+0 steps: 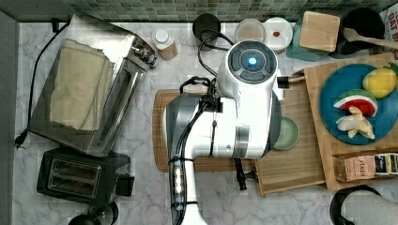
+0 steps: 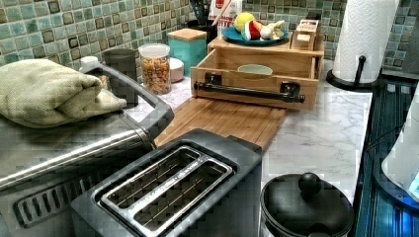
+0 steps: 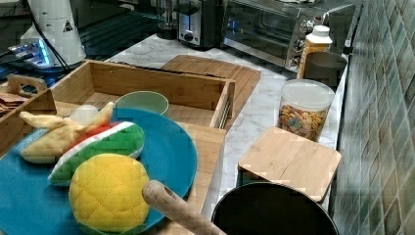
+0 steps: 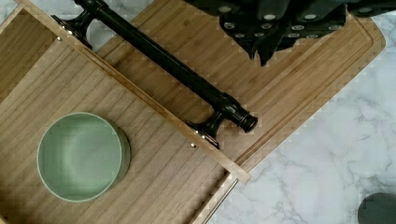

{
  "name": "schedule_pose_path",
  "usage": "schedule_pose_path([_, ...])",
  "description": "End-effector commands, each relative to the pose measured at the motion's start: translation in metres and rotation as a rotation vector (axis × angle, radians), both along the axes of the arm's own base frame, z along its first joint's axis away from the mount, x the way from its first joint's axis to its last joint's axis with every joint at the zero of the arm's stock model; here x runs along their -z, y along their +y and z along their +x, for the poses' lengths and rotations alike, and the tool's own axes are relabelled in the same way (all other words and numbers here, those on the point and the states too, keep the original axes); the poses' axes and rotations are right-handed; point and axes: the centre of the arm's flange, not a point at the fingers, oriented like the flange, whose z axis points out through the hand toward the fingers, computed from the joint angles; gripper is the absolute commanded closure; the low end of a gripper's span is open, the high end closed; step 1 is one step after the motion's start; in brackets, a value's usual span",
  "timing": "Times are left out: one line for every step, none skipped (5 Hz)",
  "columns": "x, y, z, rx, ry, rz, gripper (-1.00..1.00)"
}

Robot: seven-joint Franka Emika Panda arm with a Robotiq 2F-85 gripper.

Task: Close the drawer.

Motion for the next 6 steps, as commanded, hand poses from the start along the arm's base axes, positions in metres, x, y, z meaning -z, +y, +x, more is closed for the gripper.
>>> schedule_pose_path([0.003,-0.002,-0.001,0.004,0.006,0.000,1.00])
schedule_pose_path([0.003,-0.002,-0.001,0.004,0.006,0.000,1.00])
schedule_pose_path([0.008,0.005,-0.010,-0.181,-0.024,0.031,1.00])
schedule_pose_path([0.016,0.016,-0.015,-0.338,-0.040,0.066,1.00])
schedule_pose_path([0.025,0.030,-0.024,-0.468,-0.064,0.117,1.00])
schedule_pose_path([0.040,0.053,-0.037,-0.620,-0.089,0.062,1.00])
